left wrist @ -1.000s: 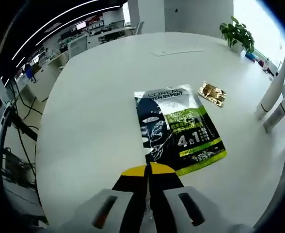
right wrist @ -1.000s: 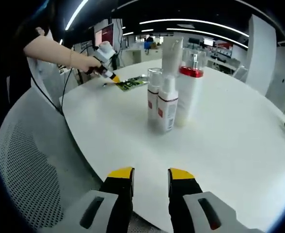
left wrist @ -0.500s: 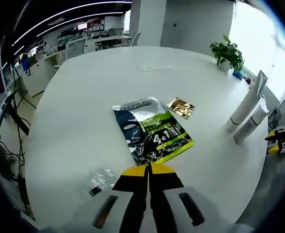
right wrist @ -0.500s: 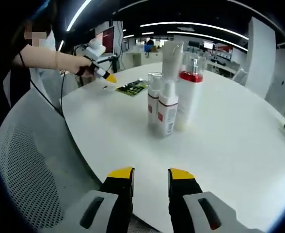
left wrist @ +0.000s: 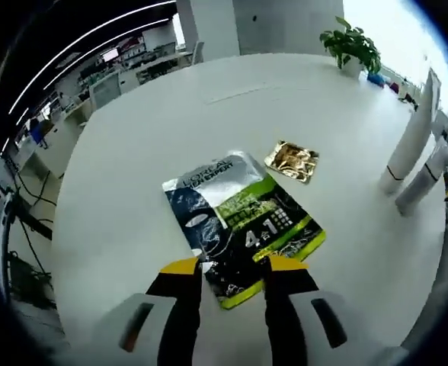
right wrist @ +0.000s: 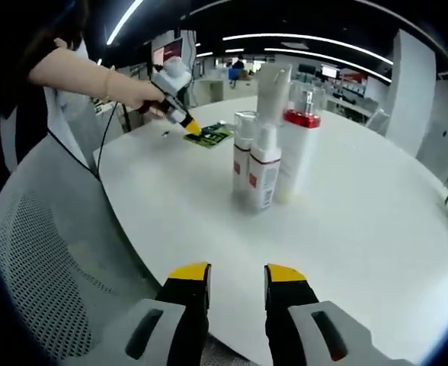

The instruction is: Arrange the skincare products in the storage area until every visible bottle or jar stands upright without overlapping.

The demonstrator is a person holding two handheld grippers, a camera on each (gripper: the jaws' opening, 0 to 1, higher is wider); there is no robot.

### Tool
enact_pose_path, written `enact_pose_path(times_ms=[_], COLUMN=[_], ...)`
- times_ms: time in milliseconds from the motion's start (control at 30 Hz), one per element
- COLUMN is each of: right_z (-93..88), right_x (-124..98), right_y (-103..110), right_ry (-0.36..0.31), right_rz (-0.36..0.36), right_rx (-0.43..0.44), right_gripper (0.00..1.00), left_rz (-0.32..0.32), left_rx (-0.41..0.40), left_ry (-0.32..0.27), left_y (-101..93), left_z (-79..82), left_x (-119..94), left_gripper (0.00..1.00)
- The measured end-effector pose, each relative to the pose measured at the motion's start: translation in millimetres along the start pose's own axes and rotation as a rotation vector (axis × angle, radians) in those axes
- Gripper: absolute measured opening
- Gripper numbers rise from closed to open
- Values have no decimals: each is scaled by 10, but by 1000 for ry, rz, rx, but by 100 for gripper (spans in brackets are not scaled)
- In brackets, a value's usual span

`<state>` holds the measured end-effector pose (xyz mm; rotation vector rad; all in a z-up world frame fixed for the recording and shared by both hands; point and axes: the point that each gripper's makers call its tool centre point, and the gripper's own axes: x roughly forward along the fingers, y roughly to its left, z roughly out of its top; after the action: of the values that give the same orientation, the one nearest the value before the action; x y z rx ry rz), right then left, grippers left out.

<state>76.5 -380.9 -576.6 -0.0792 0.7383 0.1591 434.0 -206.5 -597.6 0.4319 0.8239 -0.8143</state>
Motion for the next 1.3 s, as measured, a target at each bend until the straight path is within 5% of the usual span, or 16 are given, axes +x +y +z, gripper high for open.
enact_pose_path(times_ms=[100,133,333,467,633,1133,1300], right_z=[-19,-25,-56,-65,-72,-87,-93], right_x=[2,4,26,28,36,27,26], right_y=[-14,-15,-12,-1,13,33,46], right_ry=[4,5,19,26,29,37,45], right_rz=[-5,-5,0,5,12,20,24], right_rx=[6,7,12,13,11,12,5], right_gripper=[23,23,24,24,23,23,23], left_rz=[-52,-60,-41,18,14,26,22], left_rx=[-160,-172,-172,-150,-151,-70,-127], left_ry=[-16,-21,-13,10,4,-13,-15], left_y=[149,-24,-122,17,100,210,210], left_z=[45,32,-57,-121,-113,-55,-50], left_x=[120,81,58,48,87,206,195], left_gripper=[25,22,19,23,23,4,2])
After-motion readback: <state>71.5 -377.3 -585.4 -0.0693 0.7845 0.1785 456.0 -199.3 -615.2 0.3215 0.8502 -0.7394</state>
